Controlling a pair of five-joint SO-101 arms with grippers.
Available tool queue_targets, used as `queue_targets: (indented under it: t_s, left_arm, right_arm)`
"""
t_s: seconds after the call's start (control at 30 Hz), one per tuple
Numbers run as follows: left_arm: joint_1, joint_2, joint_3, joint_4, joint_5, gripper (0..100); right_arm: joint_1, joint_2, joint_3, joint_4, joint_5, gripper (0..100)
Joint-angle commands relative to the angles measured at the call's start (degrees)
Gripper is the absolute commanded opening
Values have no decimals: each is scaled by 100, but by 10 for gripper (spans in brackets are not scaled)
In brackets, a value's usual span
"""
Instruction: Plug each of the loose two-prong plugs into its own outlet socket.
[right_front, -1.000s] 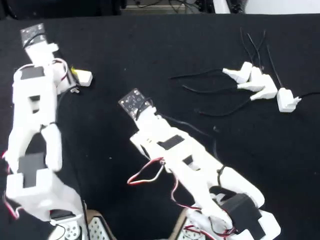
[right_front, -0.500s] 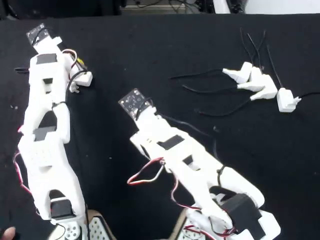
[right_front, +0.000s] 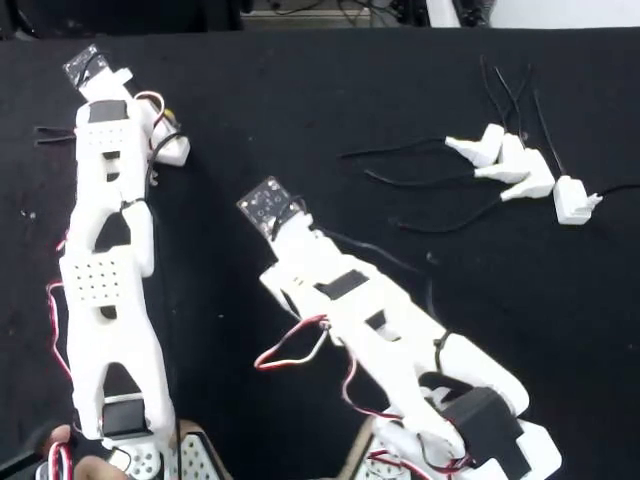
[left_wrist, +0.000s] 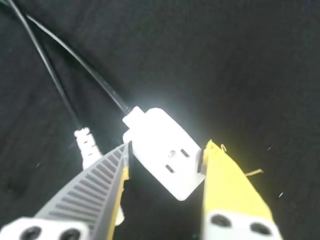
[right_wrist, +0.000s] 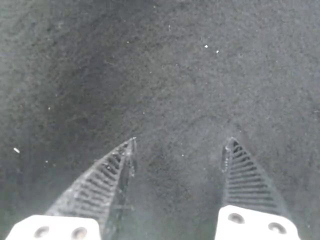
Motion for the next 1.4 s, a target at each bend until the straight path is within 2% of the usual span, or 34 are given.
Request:
queue_targets:
  t_s: [0.0, 0.2, 0.4, 0.53, 0.63, 0.8, 0.87, 0.97, 1.07, 1.37]
  left_arm:
    - [101, 369, -690, 18, 18, 240]
    - [92, 695, -1138, 123, 18, 240]
    - [251, 738, -1719, 1178, -35, 236]
    - [409, 747, -2000, 1960, -730, 238]
    - [462, 721, -2176, 2259, -1222, 238]
    - [286, 756, -2932, 2251, -1187, 239]
    - [242, 756, -3178, 2189, -695, 240]
    - [215, 756, -3187, 1978, 492, 247]
    - [242, 844, -2993, 1873, 1345, 310]
    - [101, 1196, -2932, 1512, 2119, 317]
  right_arm:
    - [-62, -277, -22, -114, 26, 266]
    - [-62, -277, -22, -114, 26, 266]
    - [-62, -277, -40, -114, 26, 266]
    - [-62, -277, -40, -114, 26, 266]
    - [-62, -277, -31, -114, 26, 266]
    - [-62, -277, -22, -114, 26, 266]
    - [-62, -277, -22, -114, 26, 266]
    - [-62, -277, -22, -114, 26, 266]
    - [-62, -277, -22, -114, 26, 266]
    - [-62, -277, -22, -114, 26, 266]
